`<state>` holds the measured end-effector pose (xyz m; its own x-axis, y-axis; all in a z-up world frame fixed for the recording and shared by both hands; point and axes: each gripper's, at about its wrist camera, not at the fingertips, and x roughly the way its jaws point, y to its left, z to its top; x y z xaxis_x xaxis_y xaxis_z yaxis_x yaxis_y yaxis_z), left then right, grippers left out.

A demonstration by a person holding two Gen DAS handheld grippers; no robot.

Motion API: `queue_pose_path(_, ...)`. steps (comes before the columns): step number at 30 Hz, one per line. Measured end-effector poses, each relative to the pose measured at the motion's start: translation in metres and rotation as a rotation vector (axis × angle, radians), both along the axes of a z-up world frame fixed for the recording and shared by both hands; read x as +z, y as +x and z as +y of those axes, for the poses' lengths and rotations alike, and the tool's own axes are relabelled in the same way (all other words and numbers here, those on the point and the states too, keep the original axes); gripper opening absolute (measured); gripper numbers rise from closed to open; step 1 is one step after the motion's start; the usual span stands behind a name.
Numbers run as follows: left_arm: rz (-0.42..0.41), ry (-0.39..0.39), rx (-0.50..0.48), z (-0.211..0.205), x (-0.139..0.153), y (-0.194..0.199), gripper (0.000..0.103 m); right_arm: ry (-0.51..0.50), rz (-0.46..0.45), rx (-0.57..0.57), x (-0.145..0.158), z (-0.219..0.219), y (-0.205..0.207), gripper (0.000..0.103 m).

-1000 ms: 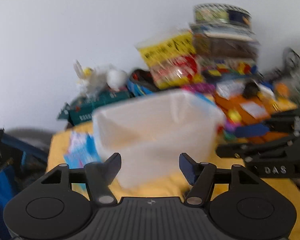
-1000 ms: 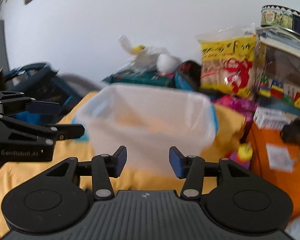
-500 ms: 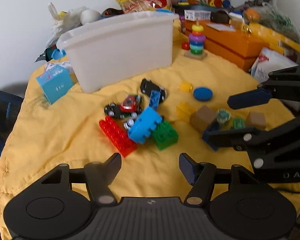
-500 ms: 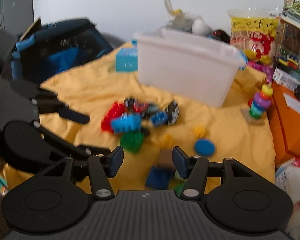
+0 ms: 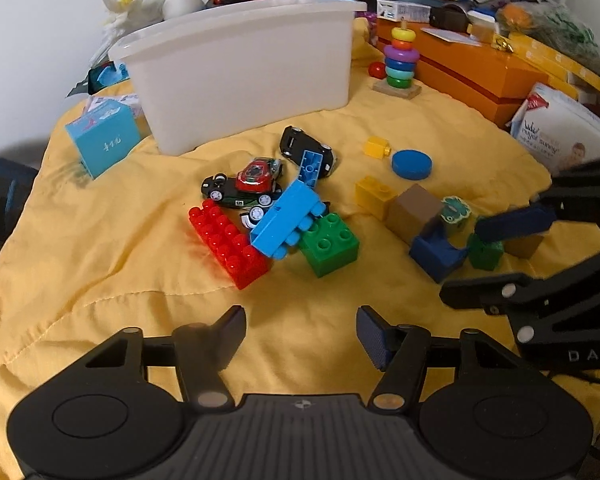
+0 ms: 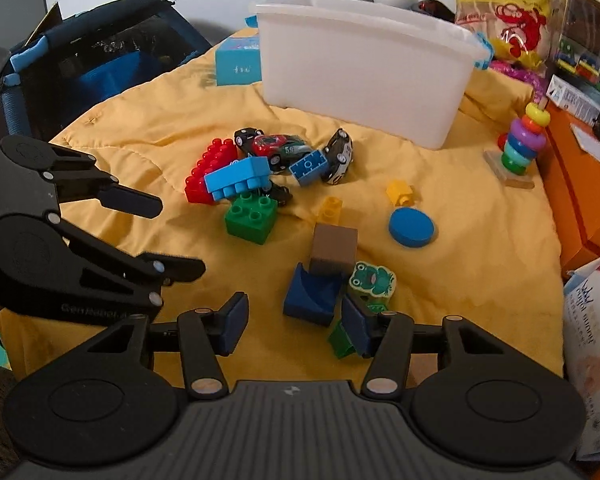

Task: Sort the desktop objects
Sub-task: 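Move both open tools back over the toy pile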

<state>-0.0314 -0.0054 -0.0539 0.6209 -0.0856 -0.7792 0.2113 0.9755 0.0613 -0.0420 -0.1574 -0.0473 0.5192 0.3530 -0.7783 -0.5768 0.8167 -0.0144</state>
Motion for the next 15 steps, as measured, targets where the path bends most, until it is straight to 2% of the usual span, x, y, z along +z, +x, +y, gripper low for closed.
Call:
queue_pose_path(4,-0.003,-0.020,-0.006,0.001,0.000,0.003,0.059,0.010,0.010,0.004,-0.001,-0.001,0.000,0.055)
queue_pose_path(8,-0.006,-0.048,-0.030,-0.005,0.004,0.013,0.057,-0.011,0.012,0.003,-0.001,0.000,0.000,0.042)
queue_pose_path(9,-0.008,-0.052,-0.035,-0.008,0.004,0.017,0.057,-0.019,0.009,0.000,-0.001,0.000,0.001,0.042)
queue_pose_path(11,-0.004,-0.042,-0.045,-0.015,0.003,0.028,0.057,-0.047,-0.027,-0.024,0.002,-0.001,-0.002,0.042)
queue_pose_path(13,0.006,-0.018,-0.037,-0.020,-0.002,0.040,0.057,-0.070,-0.103,-0.022,0.009,-0.001,-0.008,0.043)
queue_pose_path(15,0.017,-0.024,-0.027,-0.021,-0.006,0.051,0.057,-0.080,-0.131,-0.018,0.014,0.000,-0.011,0.043)
